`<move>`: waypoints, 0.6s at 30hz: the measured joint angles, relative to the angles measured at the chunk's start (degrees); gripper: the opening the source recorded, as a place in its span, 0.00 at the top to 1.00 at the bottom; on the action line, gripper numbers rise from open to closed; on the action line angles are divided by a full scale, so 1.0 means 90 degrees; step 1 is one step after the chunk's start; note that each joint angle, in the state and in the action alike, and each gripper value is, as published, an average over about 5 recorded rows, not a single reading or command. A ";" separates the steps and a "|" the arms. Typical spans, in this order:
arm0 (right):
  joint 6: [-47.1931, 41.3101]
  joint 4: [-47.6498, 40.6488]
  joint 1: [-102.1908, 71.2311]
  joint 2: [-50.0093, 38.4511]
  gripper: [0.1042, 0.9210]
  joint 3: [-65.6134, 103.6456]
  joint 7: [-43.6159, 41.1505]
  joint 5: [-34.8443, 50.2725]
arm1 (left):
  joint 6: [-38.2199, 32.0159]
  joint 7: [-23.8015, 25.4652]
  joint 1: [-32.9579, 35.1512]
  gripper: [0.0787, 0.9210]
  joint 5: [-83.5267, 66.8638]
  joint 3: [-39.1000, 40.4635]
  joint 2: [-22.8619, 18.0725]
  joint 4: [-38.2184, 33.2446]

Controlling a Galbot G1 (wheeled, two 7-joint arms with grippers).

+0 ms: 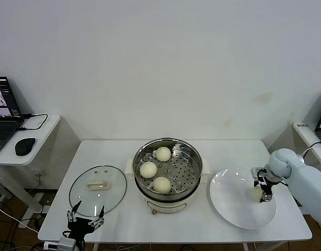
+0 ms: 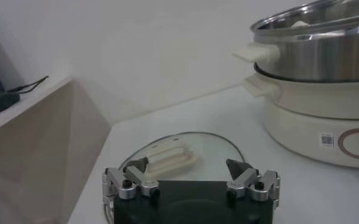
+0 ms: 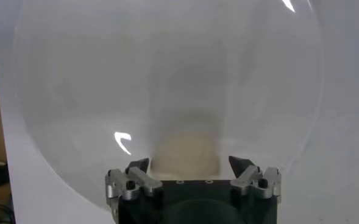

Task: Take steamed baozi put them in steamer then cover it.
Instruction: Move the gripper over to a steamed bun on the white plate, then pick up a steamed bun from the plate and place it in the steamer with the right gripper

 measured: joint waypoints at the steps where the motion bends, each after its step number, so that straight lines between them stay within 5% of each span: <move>1: -0.0002 -0.0002 0.0003 -0.0007 0.35 0.0003 0.0001 0.0005 | 0.0000 0.0000 0.0000 0.12 0.0000 0.0000 0.0000 0.0002; 18: -0.0334 0.0369 0.0777 -0.0354 0.38 -0.0512 -0.0079 0.0658 | -0.0045 -0.0042 -0.0076 0.12 0.0034 0.0056 -0.0018 0.0030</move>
